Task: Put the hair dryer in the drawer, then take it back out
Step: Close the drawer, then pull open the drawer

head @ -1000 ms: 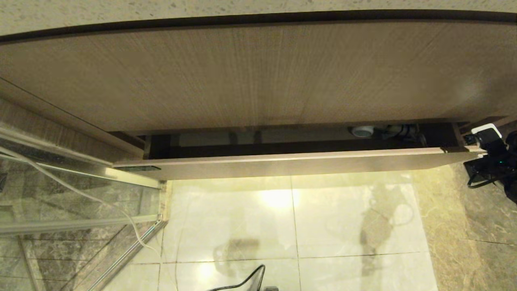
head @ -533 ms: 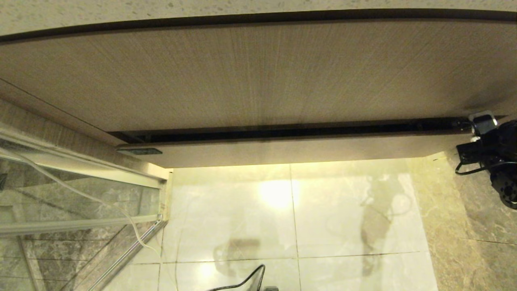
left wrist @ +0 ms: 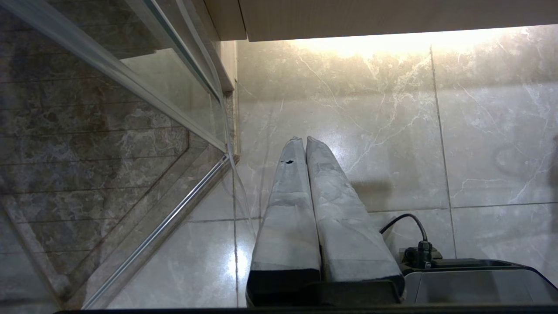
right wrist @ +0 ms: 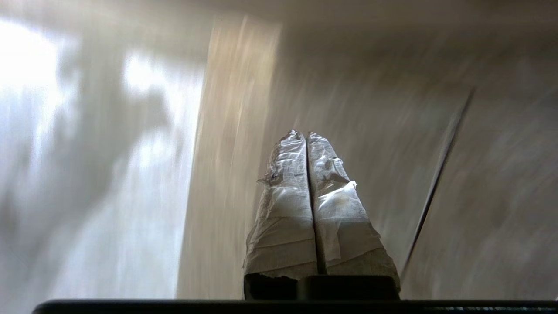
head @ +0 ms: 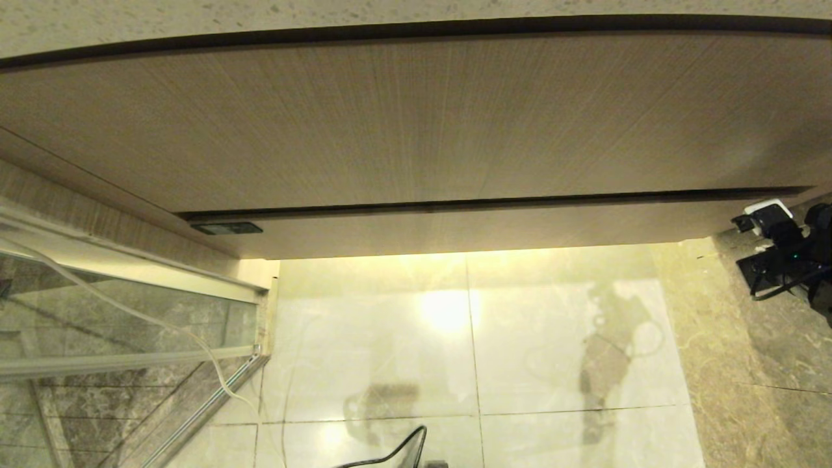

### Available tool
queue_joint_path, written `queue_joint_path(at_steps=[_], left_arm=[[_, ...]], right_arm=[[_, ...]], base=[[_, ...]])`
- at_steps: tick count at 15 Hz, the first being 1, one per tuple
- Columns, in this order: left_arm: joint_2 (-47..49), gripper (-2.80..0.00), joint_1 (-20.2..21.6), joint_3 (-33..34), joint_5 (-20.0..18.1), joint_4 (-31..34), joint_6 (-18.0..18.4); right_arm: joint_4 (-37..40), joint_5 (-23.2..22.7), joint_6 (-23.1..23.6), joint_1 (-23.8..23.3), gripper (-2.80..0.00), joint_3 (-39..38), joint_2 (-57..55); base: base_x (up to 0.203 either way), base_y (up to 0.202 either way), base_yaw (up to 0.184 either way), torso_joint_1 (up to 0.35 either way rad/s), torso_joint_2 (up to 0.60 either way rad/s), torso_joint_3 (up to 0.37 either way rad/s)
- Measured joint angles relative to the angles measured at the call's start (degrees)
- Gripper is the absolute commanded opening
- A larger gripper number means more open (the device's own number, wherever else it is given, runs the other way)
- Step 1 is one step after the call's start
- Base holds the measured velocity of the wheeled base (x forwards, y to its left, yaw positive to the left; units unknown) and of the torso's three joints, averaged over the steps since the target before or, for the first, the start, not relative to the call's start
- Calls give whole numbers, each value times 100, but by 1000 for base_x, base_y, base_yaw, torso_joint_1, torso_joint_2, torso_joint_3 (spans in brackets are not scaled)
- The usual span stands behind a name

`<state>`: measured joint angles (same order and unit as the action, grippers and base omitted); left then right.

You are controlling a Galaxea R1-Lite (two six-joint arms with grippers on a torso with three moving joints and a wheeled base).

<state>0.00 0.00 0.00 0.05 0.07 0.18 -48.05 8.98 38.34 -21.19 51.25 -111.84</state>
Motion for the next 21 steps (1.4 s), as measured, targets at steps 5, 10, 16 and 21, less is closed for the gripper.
queue_joint_path(at_steps=[5,10,16,21], left_arm=[[0,-280,0,0,0,2,0],[0,-280,0,0,2,2,0],[0,-280,0,0,2,2,0],[0,-280,0,0,5,0,2]], right_arm=[[2039,-147,516,-37,-280,-426,1027],[3756,-989,1700,144,-280,-912,2743],[5113,-1677,2963,1721,-280,-1065,4894],[4887,-1716,3795,3599,-280,-1334,5958]], base=[[0,0,0,0,0,0],[0,0,0,0,0,0],[0,0,0,0,0,0],[0,0,0,0,0,0]])
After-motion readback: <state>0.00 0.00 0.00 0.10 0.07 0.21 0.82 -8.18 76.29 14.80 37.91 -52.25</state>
